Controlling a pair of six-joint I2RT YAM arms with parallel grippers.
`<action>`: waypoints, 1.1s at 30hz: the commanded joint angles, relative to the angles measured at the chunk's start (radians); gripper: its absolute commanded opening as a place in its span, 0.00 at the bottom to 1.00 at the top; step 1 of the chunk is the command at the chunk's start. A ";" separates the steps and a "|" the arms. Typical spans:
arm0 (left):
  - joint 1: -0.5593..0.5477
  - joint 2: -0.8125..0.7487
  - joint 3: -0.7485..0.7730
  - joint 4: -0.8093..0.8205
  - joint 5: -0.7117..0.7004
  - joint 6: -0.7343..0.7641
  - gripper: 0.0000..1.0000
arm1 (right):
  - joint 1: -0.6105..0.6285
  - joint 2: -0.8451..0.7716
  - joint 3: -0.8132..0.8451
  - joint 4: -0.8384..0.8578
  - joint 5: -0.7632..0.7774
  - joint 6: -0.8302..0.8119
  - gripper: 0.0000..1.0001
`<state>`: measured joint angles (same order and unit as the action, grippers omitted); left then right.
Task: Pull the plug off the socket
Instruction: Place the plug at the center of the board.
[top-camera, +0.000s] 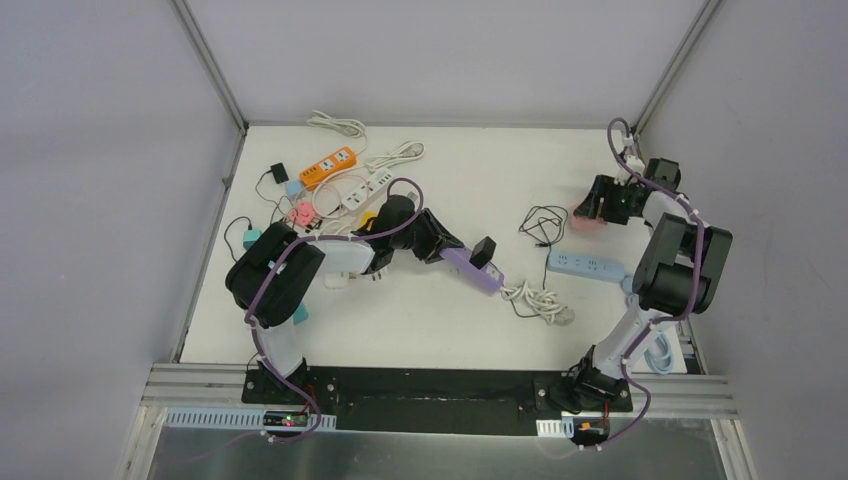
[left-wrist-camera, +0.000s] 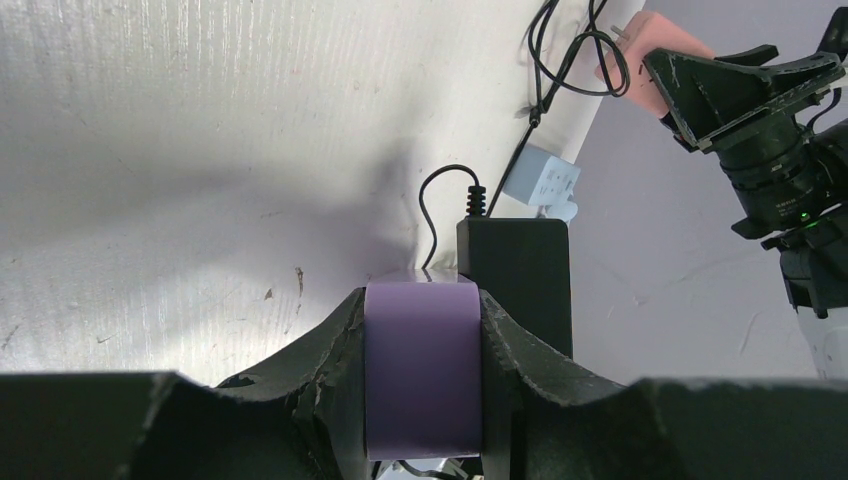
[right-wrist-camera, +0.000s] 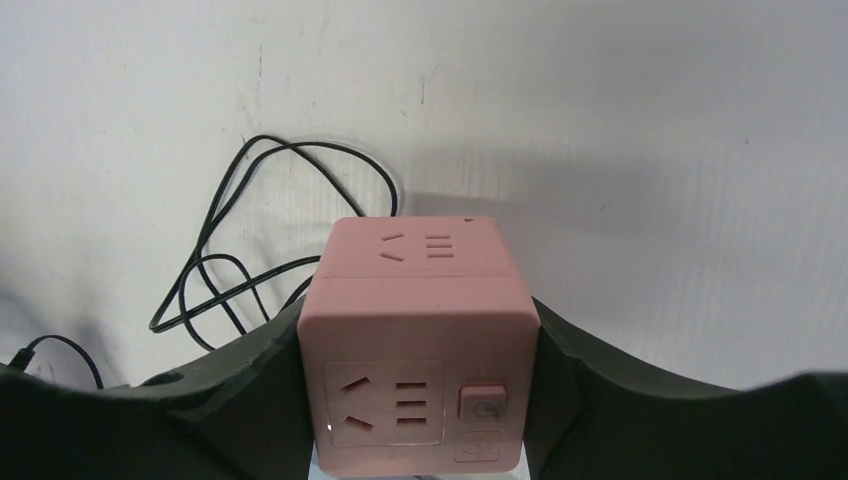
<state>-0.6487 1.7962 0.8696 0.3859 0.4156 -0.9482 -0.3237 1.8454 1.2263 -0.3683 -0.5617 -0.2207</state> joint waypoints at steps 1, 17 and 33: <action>-0.008 -0.048 -0.007 0.002 -0.051 0.055 0.00 | -0.005 -0.012 0.046 -0.021 -0.013 0.084 0.38; -0.009 -0.049 -0.003 0.013 -0.047 0.063 0.00 | -0.005 -0.073 0.047 -0.027 0.176 0.015 1.00; -0.018 -0.051 -0.001 0.069 -0.036 0.111 0.00 | 0.059 -0.220 0.188 -0.429 -0.304 -0.304 1.00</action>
<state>-0.6556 1.7927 0.8696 0.4099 0.4152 -0.9062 -0.3191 1.6814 1.3849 -0.6418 -0.6395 -0.4252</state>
